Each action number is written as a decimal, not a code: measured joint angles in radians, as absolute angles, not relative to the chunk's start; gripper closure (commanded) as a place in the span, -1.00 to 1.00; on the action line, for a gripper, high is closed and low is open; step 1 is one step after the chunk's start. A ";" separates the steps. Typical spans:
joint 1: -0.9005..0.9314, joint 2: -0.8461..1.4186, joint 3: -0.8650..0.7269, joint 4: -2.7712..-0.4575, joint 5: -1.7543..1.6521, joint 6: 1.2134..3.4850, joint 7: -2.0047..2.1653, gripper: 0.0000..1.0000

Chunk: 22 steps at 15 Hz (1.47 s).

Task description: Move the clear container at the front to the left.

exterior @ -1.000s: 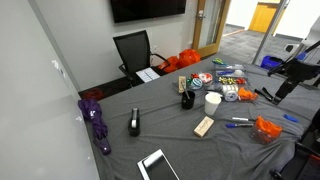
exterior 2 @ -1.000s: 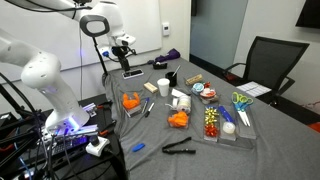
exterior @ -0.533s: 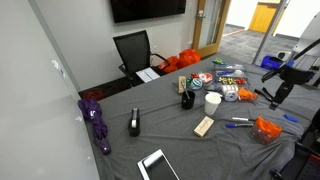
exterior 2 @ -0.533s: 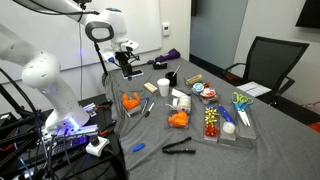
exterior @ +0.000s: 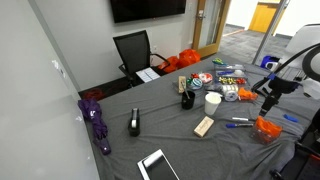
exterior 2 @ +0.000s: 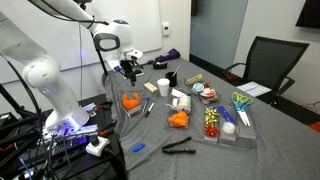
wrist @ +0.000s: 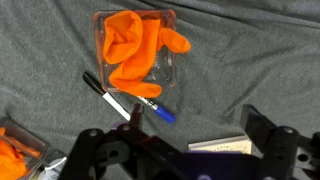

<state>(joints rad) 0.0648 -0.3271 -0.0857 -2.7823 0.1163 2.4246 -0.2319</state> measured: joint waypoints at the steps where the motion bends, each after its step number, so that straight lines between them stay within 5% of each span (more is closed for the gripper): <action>1: 0.068 -0.312 -0.086 -2.782 0.127 2.427 -0.232 -1.00; 22: 0.080 -0.210 -0.053 -2.780 0.155 2.447 -0.261 -1.00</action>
